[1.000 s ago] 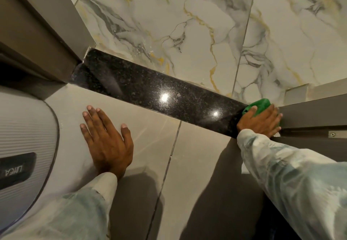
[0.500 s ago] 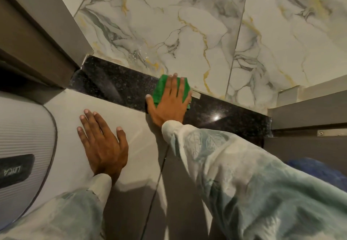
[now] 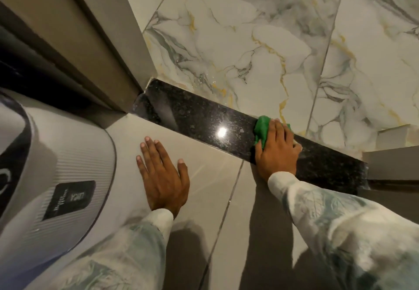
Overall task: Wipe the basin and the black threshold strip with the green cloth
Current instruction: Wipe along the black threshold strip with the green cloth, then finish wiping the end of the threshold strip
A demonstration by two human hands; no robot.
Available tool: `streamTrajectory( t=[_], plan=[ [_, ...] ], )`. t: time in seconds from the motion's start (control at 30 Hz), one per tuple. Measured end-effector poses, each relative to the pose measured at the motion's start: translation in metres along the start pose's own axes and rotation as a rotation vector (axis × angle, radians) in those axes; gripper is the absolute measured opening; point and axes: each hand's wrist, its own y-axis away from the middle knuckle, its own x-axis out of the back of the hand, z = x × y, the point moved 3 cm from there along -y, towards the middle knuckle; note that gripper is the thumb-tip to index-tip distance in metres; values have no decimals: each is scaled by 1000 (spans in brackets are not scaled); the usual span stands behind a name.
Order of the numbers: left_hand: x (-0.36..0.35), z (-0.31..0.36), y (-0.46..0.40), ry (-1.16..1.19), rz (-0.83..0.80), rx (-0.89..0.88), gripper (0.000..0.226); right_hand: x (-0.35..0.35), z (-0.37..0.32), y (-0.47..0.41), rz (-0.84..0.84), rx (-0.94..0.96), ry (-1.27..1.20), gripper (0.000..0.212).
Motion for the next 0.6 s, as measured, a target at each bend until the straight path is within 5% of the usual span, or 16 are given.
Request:
streamTrajectory(
  t=[0.17,0.27,0.4,0.6],
  plan=[
    [29,0,-9,89,-342,10,94,27,-49,25,-219,-260,-154,65],
    [83,-12,-5,206,-532,15,92,62,-62,43,-454,-397,-517,42],
    [186,-23,32,322,-545,-48,87,148,-84,92,-759,-750,-1164,26],
    [334,-60,101,259,-487,-242,77,291,-151,138,-967,-584,-1220,30]
  ],
)
